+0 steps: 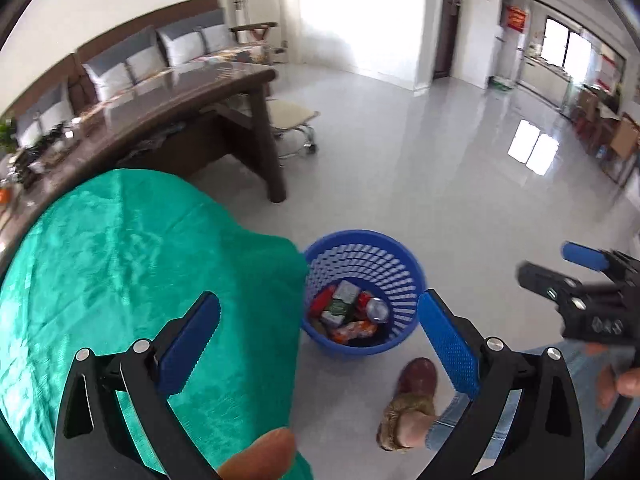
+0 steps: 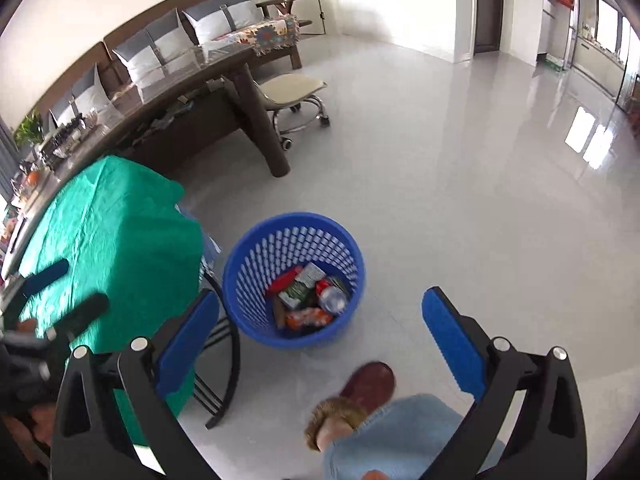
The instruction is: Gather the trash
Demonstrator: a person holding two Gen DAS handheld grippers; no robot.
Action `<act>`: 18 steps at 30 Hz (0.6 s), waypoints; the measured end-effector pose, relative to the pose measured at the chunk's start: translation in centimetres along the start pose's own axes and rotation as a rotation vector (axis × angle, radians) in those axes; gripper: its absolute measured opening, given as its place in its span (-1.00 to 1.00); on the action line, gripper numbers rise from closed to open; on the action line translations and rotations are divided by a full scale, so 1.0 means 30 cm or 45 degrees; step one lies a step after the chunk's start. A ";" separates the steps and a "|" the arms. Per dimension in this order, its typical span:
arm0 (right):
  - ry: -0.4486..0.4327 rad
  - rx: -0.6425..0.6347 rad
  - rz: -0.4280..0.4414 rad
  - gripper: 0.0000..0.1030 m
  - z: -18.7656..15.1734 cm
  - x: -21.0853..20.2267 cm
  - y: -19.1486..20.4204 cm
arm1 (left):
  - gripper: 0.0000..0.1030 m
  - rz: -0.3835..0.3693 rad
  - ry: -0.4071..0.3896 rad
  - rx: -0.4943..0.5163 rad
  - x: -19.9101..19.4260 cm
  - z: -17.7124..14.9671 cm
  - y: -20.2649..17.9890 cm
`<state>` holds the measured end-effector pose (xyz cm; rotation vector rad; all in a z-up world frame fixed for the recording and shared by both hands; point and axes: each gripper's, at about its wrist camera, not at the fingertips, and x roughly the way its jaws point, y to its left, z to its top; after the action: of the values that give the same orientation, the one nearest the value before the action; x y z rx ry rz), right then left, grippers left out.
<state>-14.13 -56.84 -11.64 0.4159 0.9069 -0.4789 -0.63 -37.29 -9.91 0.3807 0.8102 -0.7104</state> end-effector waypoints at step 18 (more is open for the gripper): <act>0.078 -0.092 -0.016 0.91 -0.077 -0.049 0.111 | 0.90 -0.029 0.111 -0.056 -0.011 0.000 0.060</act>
<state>-14.53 -52.57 -11.22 0.3606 0.9835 -0.4454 0.48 -35.88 -9.56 0.3652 0.9121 -0.7000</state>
